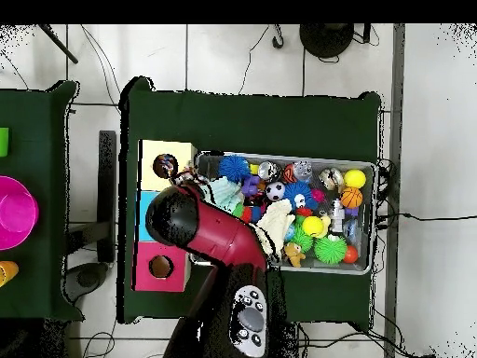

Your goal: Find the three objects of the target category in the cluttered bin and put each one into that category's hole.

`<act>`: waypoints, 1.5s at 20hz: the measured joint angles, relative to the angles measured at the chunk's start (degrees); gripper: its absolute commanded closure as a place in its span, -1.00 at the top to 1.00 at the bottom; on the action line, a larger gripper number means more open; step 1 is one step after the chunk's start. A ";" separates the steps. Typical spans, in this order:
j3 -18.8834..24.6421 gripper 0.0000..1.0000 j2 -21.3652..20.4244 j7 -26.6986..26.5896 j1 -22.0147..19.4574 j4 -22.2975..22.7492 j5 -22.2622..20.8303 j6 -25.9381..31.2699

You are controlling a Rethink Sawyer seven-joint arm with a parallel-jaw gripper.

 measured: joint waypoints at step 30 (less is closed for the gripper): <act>-10.59 -1.00 6.68 0.44 4.67 -11.78 3.52 14.87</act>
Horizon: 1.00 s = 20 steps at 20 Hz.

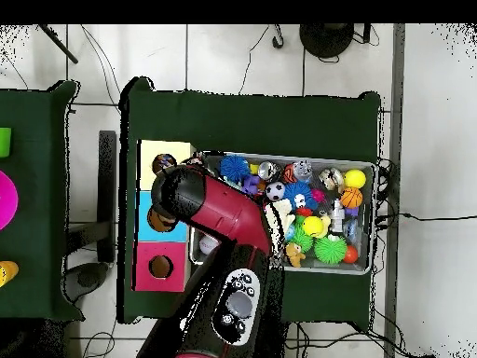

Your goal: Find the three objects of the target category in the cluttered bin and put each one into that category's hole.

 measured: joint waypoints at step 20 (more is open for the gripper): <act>-1.80 -1.00 0.02 0.14 0.13 -3.19 0.78 2.72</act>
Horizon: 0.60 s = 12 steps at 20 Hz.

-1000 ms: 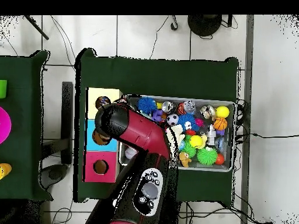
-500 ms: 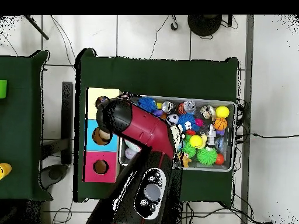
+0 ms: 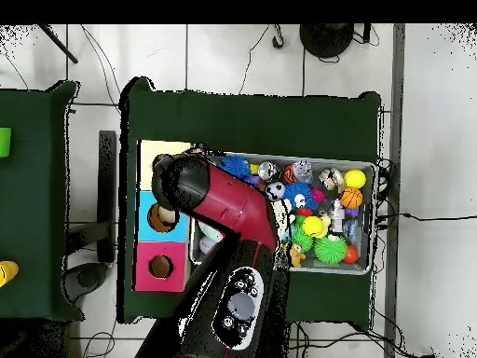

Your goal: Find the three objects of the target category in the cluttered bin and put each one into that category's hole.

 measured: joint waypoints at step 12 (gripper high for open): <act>0.00 -1.00 0.26 1.01 0.34 0.00 2.72 0.00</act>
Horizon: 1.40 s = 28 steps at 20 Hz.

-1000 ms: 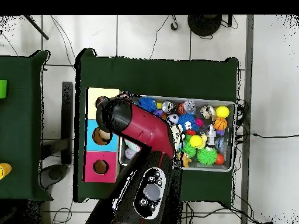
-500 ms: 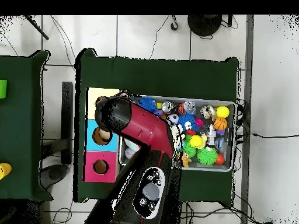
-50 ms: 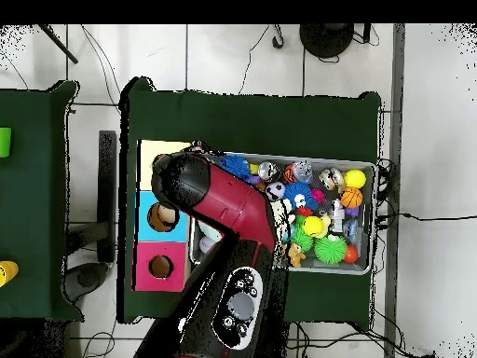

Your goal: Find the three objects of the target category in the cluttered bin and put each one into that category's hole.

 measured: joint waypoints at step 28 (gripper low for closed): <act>-0.51 -1.00 5.87 11.51 6.49 -9.62 3.52 4.36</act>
